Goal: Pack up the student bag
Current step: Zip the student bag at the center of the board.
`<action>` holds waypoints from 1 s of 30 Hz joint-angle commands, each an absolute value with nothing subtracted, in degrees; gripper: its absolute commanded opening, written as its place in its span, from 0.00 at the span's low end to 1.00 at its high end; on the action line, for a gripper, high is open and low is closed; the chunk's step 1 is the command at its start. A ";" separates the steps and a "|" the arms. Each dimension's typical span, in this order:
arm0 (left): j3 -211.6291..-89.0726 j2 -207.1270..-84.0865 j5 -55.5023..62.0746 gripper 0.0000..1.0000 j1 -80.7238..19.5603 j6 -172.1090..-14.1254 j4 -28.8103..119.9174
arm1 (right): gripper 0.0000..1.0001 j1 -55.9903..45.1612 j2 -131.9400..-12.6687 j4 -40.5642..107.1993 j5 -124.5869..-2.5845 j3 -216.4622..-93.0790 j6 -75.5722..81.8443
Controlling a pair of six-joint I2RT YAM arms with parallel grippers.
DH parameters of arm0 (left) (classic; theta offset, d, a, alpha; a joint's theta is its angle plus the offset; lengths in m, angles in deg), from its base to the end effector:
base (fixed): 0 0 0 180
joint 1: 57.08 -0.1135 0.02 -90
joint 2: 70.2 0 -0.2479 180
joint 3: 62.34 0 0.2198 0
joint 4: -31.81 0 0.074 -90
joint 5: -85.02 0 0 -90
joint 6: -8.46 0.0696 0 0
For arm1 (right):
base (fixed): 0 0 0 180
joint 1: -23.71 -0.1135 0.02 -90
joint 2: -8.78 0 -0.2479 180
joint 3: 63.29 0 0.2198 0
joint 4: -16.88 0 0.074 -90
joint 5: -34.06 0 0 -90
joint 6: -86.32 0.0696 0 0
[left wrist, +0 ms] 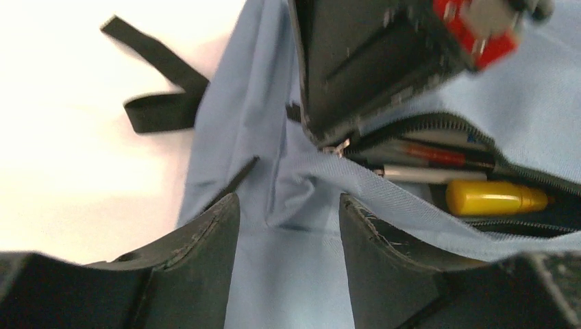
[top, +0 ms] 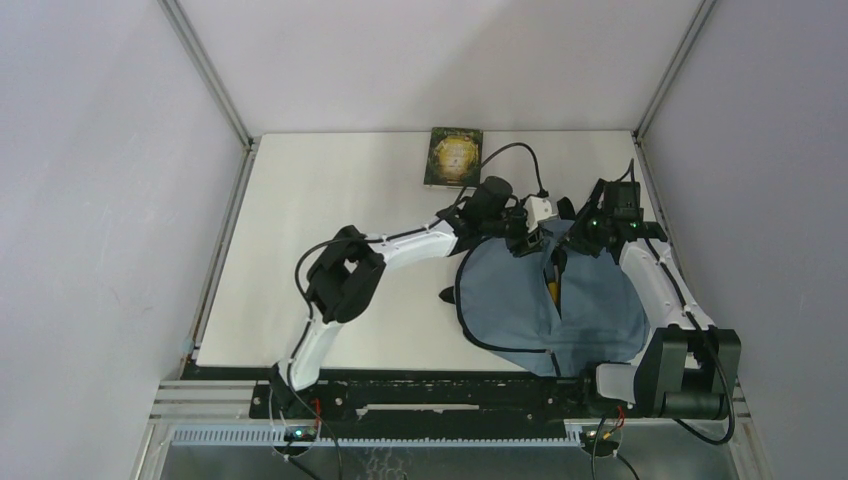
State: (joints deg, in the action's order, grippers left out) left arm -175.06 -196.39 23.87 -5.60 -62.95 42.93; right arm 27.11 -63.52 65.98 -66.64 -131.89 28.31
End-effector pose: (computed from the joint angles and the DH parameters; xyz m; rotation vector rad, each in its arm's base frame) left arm 0.2869 -0.4143 0.2062 1.4341 1.4637 -0.8663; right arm 0.2504 -0.0019 0.2221 0.6910 2.4274 0.4385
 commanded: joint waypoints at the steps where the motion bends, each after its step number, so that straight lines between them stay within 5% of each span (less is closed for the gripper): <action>1: -182.76 -197.77 25.62 0.59 -5.49 -60.72 42.69 | 0.00 27.57 -62.15 65.12 -68.09 -131.96 26.94; 30: -196.13 -203.26 29.84 0.55 -5.83 -52.03 61.17 | 0.00 27.93 -61.23 65.81 -70.79 -131.96 27.30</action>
State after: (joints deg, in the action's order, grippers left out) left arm -190.52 -202.03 29.90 -5.51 -51.60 61.96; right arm 27.77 -63.52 66.00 -69.83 -131.89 28.05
